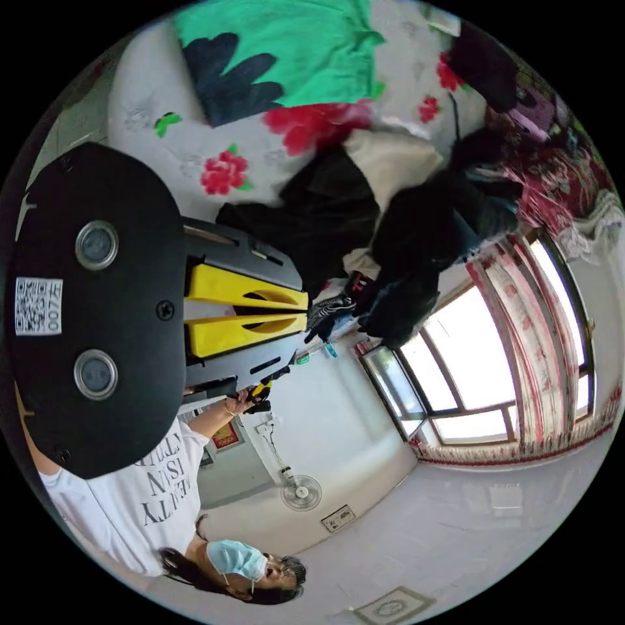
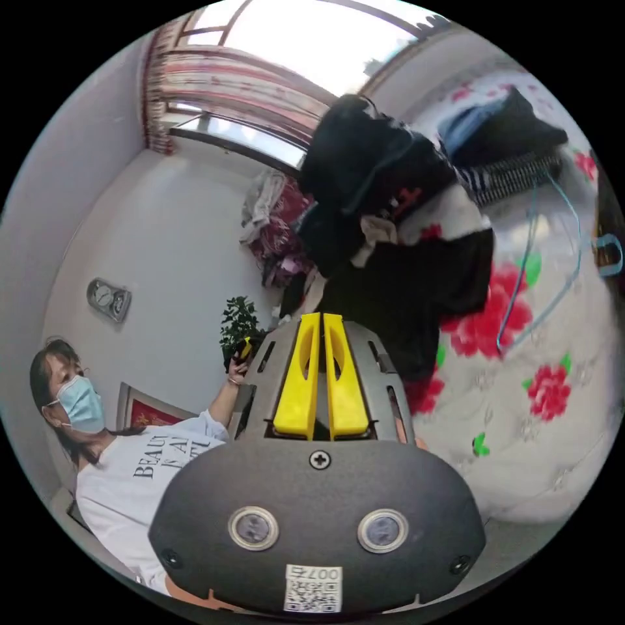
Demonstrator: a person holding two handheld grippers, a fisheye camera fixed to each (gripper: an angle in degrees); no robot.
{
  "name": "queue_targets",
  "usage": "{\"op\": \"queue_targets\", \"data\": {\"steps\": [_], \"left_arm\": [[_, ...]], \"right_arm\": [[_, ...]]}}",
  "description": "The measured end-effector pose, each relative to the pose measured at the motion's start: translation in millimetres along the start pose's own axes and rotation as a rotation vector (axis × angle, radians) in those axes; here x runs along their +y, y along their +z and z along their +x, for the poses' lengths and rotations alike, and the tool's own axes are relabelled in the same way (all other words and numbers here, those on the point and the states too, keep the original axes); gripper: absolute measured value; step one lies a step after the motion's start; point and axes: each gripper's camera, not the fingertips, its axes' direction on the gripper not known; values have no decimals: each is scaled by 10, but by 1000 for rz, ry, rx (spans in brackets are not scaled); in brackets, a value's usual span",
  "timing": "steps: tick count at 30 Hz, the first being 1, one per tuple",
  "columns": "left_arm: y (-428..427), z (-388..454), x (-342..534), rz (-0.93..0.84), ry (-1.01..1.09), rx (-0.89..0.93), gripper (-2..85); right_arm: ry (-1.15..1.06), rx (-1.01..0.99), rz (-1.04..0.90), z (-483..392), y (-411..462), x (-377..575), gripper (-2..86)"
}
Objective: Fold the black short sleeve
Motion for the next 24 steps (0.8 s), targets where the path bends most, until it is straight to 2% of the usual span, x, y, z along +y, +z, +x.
{"op": "queue_targets", "data": {"steps": [2, 5, 8, 10, 12, 14, 16, 21, 24], "left_arm": [[-60, 389, -461, 45, 109, 25, -10], [-300, 1093, -777, 108, 302, 30, -10], [-540, 1525, -601, 124, 431, 16, -10], [-621, 1593, -344, 112, 456, -11, -10], [-629, 1478, 109, 67, 433, -35, -10], [-561, 1261, 523, 16, 377, -30, -10], [-464, 935, 1019, -33, 264, -36, -10], [-274, -118, 2459, -99, -206, 2, -10], [-266, -172, 2627, -119, -247, -6, -10]], "right_arm": [[-213, 10, 122, -658, -232, -379, -3], [-441, 37, 253, -1347, -553, -399, -3], [-604, 80, 258, -1657, -719, -84, -3], [-636, 110, 209, -1646, -737, 180, -3], [-609, 149, 153, -1499, -716, 484, -3], [-480, 169, 65, -1102, -633, 914, -3], [-342, 168, 14, -732, -566, 1257, -3], [44, 81, -26, 113, -478, 2059, -2], [155, 60, -50, 267, -477, 2221, -1]]}}
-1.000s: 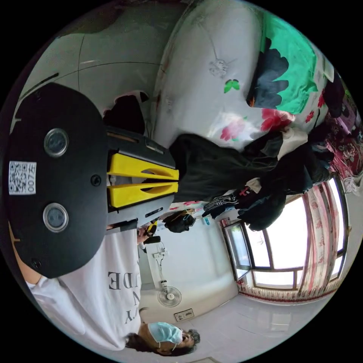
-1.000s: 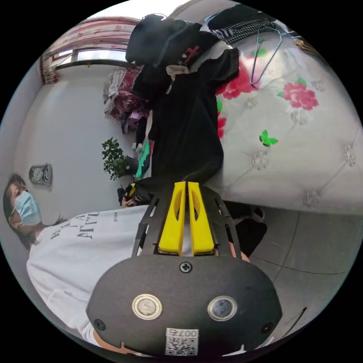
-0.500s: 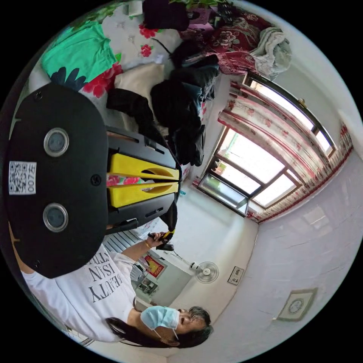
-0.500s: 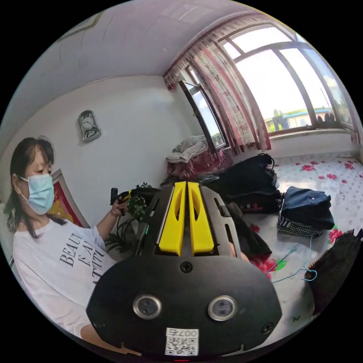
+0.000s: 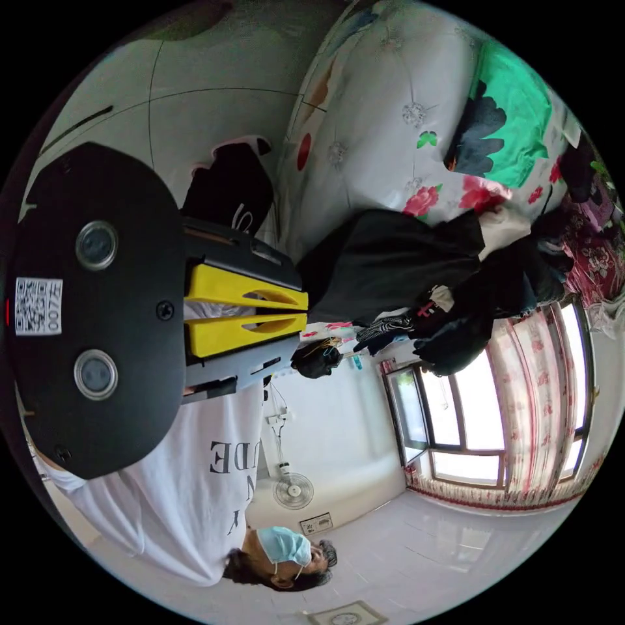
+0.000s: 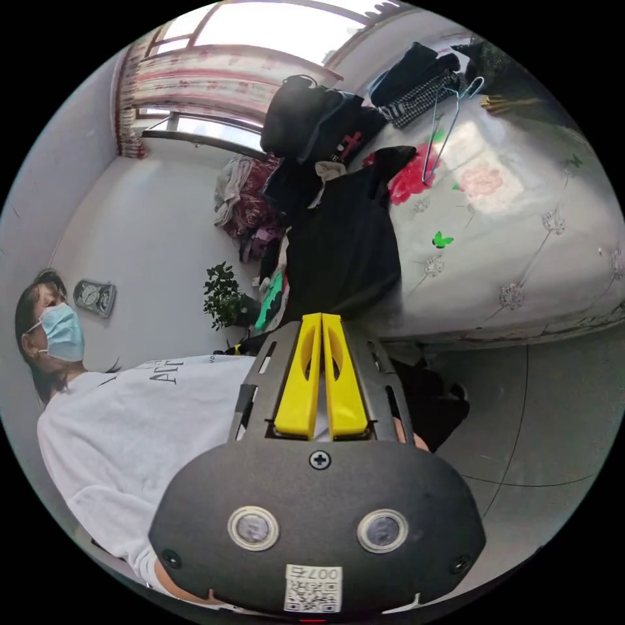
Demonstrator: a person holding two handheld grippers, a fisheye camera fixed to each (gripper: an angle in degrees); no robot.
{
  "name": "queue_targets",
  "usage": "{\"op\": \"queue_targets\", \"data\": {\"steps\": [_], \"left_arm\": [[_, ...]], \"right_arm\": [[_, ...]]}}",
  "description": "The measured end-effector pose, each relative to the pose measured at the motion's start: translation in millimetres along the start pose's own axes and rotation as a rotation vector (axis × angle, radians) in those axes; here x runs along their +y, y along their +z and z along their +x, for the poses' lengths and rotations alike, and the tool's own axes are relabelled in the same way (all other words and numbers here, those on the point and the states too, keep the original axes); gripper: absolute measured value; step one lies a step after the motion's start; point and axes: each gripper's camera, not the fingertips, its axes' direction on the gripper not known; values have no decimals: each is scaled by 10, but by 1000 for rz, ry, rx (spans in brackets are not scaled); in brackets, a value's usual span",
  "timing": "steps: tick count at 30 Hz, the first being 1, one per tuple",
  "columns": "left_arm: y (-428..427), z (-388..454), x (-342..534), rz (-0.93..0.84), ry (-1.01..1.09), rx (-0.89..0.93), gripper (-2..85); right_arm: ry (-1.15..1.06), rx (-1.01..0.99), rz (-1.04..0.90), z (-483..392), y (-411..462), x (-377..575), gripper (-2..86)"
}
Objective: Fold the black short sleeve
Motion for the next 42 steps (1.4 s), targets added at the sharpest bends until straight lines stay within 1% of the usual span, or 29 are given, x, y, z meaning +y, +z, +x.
{"op": "queue_targets", "data": {"steps": [4, 6, 8, 12, 14, 17, 21, 24, 27, 28, 31, 33, 35, 37, 40, 42], "left_arm": [[-4, 96, -196, 7, 60, 30, -10], [132, 65, -418, -14, 59, 21, -10], [289, 74, -561, -51, 64, -1, -10], [533, 250, -685, -103, 111, -12, -10], [557, 325, -705, -90, 118, 4, -10], [577, 474, -784, -65, 126, 43, -10], [625, 773, -939, -73, 161, 35, -10], [647, 935, -1007, -95, 165, 6, -10], [639, 1018, -1014, -102, 158, -29, -10], [635, 1022, -1008, -101, 154, -33, -10], [568, 995, -942, -65, 115, -37, -10], [463, 956, -864, -16, 79, -43, -10], [376, 926, -824, 28, 56, -39, -10], [306, 910, -847, 72, 47, -36, -9], [287, 860, -1122, 145, 34, -43, -8], [438, 785, -1564, 200, 29, -65, -2]], "right_arm": [[-4, -67, 105, -51, -265, -209, 2], [-10, -48, 109, -83, -296, -408, 6], [-34, 30, 46, -155, -192, -639, 22], [-7, 82, -106, -102, 215, -678, 58], [59, 100, -216, 112, 570, -527, 79], [149, 106, -320, 428, 981, -350, 102], [166, 50, -307, 635, 1317, -312, 122], [148, -7, -286, 693, 1509, -405, 119], [130, -120, -306, 655, 1649, -517, 76], [127, -194, -323, 623, 1664, -553, 49], [75, -274, -290, 433, 1470, -615, 11], [76, -349, -294, 324, 1286, -655, 4], [52, -438, -247, 117, 949, -756, 1], [41, -481, -200, -36, 704, -923, 0], [27, -495, -108, -279, 458, -1378, 1], [44, -438, 2, -397, 382, -1721, 5]]}}
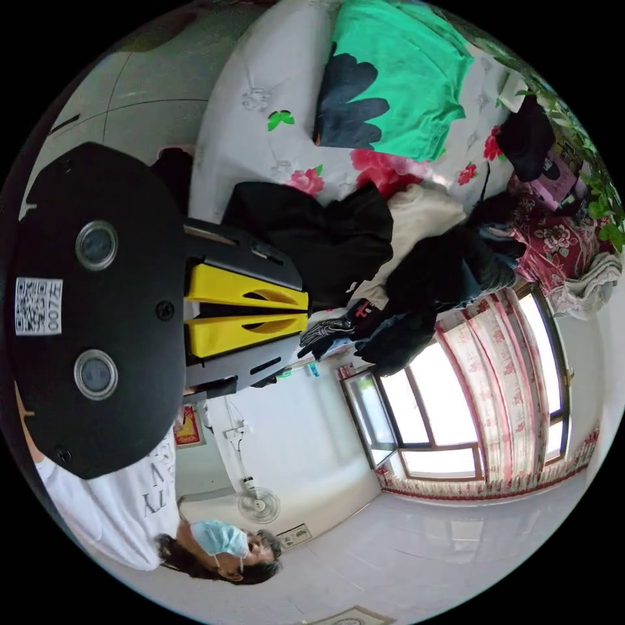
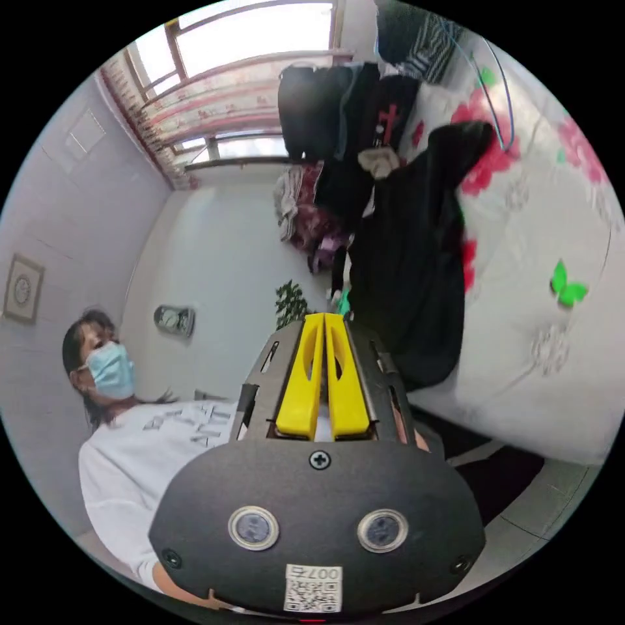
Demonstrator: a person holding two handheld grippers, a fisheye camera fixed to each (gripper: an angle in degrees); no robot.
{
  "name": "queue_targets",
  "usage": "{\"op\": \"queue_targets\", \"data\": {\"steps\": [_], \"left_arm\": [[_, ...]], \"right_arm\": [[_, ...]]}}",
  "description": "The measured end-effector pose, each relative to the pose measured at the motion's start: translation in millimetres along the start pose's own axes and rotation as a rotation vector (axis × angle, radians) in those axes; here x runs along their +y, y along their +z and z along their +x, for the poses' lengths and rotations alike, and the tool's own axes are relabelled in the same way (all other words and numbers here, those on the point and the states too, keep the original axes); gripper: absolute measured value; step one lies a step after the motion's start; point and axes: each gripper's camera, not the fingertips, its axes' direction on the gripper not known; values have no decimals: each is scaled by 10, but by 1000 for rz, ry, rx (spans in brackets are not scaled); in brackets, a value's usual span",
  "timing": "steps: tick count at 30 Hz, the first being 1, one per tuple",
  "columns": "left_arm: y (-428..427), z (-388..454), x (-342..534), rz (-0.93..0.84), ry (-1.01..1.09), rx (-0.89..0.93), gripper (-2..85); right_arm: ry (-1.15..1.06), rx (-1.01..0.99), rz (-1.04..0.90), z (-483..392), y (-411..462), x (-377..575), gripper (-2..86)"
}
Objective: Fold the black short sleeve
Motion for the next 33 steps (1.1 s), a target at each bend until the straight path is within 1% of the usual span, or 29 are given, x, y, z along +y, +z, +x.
{"op": "queue_targets", "data": {"steps": [2, 3, 4, 5, 6, 9, 11, 14, 16, 18, 20, 23, 24, 26, 28, 30, 31, 33], "left_arm": [[242, -129, -303, 57, -49, -52, 12], [423, -244, -471, 78, -82, -75, 31], [509, -306, -537, 79, -103, -88, 37], [655, -418, -630, 62, -158, -129, 50], [739, -475, -674, 43, -186, -159, 60], [794, -437, -633, -31, -102, -241, 70], [792, -431, -506, -107, -60, -315, 72], [787, -488, -308, -211, -43, -442, 73], [797, -499, -314, -234, -45, -464, 73], [855, -416, -485, -213, -16, -434, 77], [967, -316, -684, -200, 30, -413, 84], [1284, -191, -1004, -216, 101, -417, 106], [1438, -159, -1105, -226, 118, -415, 111], [1689, -131, -1226, -258, 126, -449, 108], [1930, -139, -1302, -299, 130, -526, 76], [2167, -236, -1336, -383, 113, -656, 12], [2186, -246, -1331, -391, 121, -666, 9], [2084, -229, -1320, -372, 128, -628, -2]], "right_arm": [[-14, 133, 158, -144, 6, -418, 18], [-16, 192, 168, -182, 40, -510, 22], [-7, 307, 156, -260, 145, -643, 30], [-31, 379, 122, -366, 289, -702, 38], [-56, 407, 97, -426, 370, -705, 42], [-187, 576, -93, -671, 818, -533, 61], [-288, 780, -245, -769, 1198, -256, 72], [-346, 955, -365, -786, 1589, -95, 85], [-383, 979, -387, -845, 1800, -129, 92], [-447, 965, -413, -941, 2043, -200, 97], [-504, 915, -452, -1023, 2397, -298, 102], [-500, 864, -550, -935, 2863, -337, 97], [-500, 872, -573, -898, 2950, -326, 92], [-473, 987, -643, -714, 3183, -275, 53], [-427, 1088, -655, -618, 3201, -254, 21], [-420, 1093, -635, -646, 3099, -233, 9], [-413, 1065, -595, -716, 2969, -234, 5], [-385, 1053, -497, -846, 2718, -252, 1]]}}
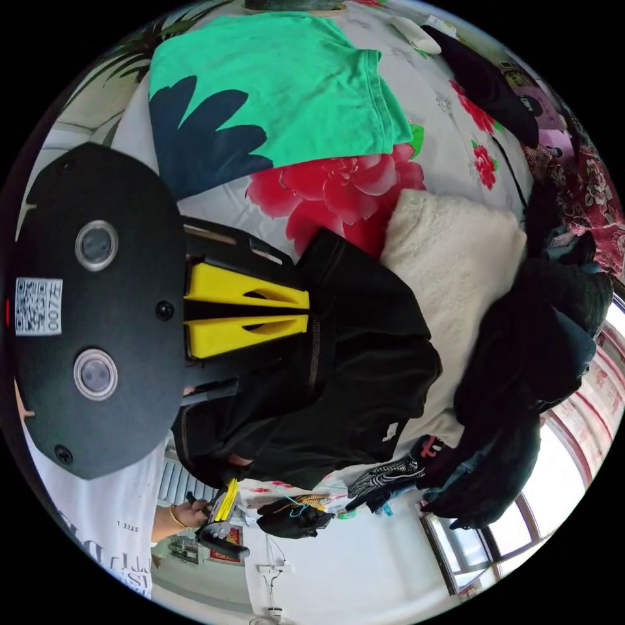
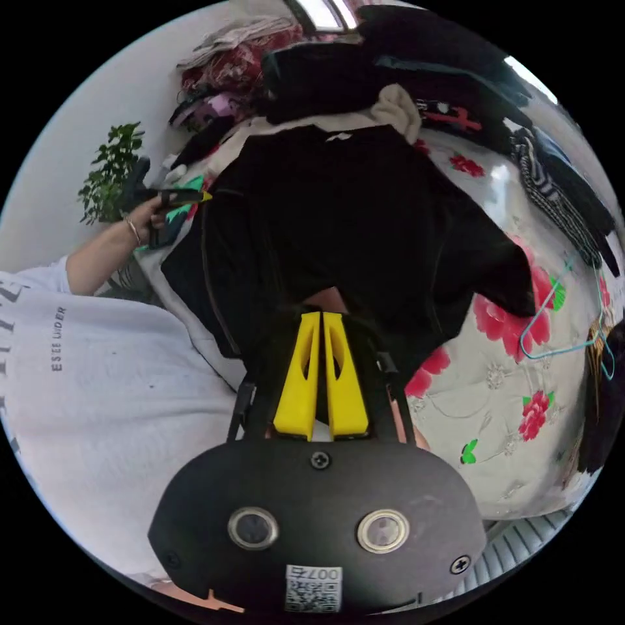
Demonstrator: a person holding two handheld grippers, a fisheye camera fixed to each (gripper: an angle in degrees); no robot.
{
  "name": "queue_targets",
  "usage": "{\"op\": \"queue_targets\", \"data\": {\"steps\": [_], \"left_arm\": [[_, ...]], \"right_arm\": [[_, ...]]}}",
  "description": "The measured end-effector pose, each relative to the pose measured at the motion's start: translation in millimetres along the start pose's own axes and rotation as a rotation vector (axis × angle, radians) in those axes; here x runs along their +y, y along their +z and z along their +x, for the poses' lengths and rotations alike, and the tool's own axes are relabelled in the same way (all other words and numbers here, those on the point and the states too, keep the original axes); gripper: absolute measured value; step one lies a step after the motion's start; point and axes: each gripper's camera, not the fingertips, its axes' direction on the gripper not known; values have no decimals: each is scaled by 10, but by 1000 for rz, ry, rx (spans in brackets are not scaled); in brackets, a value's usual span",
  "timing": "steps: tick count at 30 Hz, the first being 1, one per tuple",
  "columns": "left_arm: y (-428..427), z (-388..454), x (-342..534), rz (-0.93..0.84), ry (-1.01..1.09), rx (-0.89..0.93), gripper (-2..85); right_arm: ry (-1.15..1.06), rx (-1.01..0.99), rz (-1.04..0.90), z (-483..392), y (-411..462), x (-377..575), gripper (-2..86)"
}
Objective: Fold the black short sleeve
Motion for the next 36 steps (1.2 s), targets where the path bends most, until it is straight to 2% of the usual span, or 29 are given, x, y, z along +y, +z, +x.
{"op": "queue_targets", "data": {"steps": [7, 10, 13, 15, 20, 25, 30, 31, 33, 36], "left_arm": [[-915, -220, 765, 157, 9, 170, -7], [-1361, -297, 1352, 236, 44, 220, -7], [-1530, -405, 1907, 266, 38, 247, -7], [-1424, -500, 2196, 213, -22, 215, -7], [-1338, -467, 2494, 194, -12, 202, -7], [-1415, -516, 2702, 214, 6, 191, -7], [-1406, -685, 2926, 205, -4, 175, -8], [-1403, -711, 2946, 204, -7, 174, -8], [-1413, -823, 3016, 210, -17, 179, -8], [-1455, -979, 3104, 233, -32, 201, -8]], "right_arm": [[212, -70, 332, 350, -930, 862, -1], [234, -117, 381, 378, -1118, 1384, 2], [259, -192, 297, 423, -953, 1733, 11], [320, -178, 242, 464, -792, 1862, 26], [220, -240, 207, 278, -532, 1986, 74], [195, -141, 12, -38, 139, 2110, 104], [393, -91, -49, 171, 684, 2314, 78], [394, -55, -17, 213, 678, 2351, 59], [356, -51, -76, 264, 754, 2377, 35], [256, -152, -76, 302, 736, 2520, 11]]}}
